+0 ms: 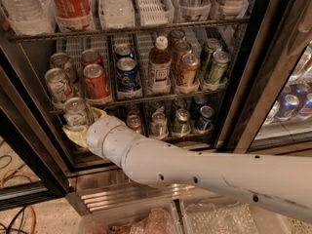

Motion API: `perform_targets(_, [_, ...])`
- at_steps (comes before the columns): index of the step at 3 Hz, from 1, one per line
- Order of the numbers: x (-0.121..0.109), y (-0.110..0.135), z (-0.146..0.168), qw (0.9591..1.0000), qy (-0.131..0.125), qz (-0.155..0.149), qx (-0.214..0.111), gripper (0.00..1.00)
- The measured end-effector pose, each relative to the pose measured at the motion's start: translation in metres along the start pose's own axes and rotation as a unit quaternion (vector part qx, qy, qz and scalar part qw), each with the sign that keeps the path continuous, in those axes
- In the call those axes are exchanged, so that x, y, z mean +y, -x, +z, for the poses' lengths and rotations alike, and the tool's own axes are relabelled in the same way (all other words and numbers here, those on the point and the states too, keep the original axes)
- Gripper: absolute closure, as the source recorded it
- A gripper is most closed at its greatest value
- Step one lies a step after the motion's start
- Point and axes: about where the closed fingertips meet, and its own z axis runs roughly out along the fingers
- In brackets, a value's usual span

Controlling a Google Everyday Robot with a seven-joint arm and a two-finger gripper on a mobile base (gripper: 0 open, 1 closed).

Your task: Pick 7up can from middle shelf of fridge

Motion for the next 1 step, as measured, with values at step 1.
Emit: perform_targets(1, [0.0016, -0.0013, -0.0025, 1.0000, 0.006, 0.000, 0.002, 1.00])
